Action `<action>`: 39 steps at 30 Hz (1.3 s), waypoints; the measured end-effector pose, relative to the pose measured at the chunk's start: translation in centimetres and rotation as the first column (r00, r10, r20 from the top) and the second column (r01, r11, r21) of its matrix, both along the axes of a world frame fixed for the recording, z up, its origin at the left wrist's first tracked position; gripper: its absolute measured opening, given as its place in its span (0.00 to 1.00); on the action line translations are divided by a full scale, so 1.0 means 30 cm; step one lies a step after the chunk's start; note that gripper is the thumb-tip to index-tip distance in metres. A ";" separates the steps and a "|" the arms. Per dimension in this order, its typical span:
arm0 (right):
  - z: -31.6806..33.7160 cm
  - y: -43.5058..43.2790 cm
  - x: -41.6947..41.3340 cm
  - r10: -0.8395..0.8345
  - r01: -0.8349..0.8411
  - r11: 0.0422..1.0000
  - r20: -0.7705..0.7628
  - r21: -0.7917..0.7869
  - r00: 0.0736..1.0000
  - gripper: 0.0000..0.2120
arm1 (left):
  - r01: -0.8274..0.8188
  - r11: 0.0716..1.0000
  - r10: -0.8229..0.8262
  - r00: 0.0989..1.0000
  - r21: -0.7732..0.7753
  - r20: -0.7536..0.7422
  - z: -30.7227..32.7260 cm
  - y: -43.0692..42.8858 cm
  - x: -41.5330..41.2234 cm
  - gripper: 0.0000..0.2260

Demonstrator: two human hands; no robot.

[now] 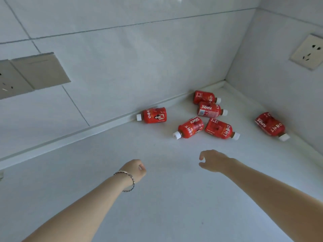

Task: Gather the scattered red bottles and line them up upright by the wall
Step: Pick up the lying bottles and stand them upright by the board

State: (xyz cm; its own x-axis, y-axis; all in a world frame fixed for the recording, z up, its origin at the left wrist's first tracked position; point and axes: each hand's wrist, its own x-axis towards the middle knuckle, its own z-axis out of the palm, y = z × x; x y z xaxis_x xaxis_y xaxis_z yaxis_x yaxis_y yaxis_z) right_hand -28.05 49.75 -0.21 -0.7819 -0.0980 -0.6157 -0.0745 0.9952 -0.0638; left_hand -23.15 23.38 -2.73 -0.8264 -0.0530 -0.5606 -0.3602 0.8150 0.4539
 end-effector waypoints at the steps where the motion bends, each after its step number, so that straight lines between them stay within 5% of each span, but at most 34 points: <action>1: -0.003 0.037 -0.027 -0.018 0.018 1.000 -0.008 -0.012 1.000 0.19 | -0.003 1.000 0.004 1.000 0.017 -0.017 0.000 0.058 -0.054 0.07; 9: -0.071 0.220 -0.117 -0.146 0.145 0.979 0.005 -0.145 0.989 0.17 | -0.092 0.985 0.120 0.974 0.149 -0.194 -0.079 0.433 -0.374 0.27; 15: -0.104 0.366 -0.158 -0.206 0.203 0.963 0.001 -0.175 0.978 0.15 | -0.293 0.926 0.341 0.920 0.238 -0.193 -0.123 0.501 -0.434 0.08; 20: -0.106 0.463 -0.184 -0.370 0.336 0.914 -0.131 -0.227 0.920 0.12 | -0.321 0.910 0.377 0.904 0.262 -0.202 -0.063 0.507 -0.376 0.07; 25: -0.133 0.542 -0.221 -0.491 0.418 0.867 -0.325 -0.270 0.808 0.11 | -0.115 0.993 0.094 0.891 -0.021 -0.445 0.069 0.448 -0.316 0.10; 29: -0.171 0.554 -0.256 -0.598 0.456 0.718 -0.132 -0.526 0.791 0.23 | 0.194 0.957 -0.283 0.793 -0.216 -0.540 0.042 0.394 -0.237 0.11; 32: -0.197 0.513 -0.276 -0.656 0.514 0.609 -0.019 -0.604 0.755 0.25 | 0.133 0.981 -0.188 0.836 -0.141 -0.515 0.030 0.385 -0.215 0.11; 35: -0.215 0.463 -0.271 -0.791 0.570 0.480 -0.048 -0.666 0.610 0.18 | 0.119 0.979 -0.189 0.821 -0.163 -0.538 0.009 0.404 -0.202 0.12; 39: -0.212 0.383 -0.194 -0.750 0.519 0.521 -0.073 -0.677 0.657 0.13 | 0.079 0.983 -0.162 0.809 -0.168 -0.565 -0.003 0.412 -0.190 0.13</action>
State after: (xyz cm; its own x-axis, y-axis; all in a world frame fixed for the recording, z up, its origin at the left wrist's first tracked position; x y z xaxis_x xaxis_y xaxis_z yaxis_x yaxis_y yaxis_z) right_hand -33.88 61.23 -6.59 -0.9011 0.2849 -0.3270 0.4330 0.5487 -0.7151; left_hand -28.84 35.75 -2.82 -0.9993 0.0303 0.0235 0.0374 0.9006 0.4330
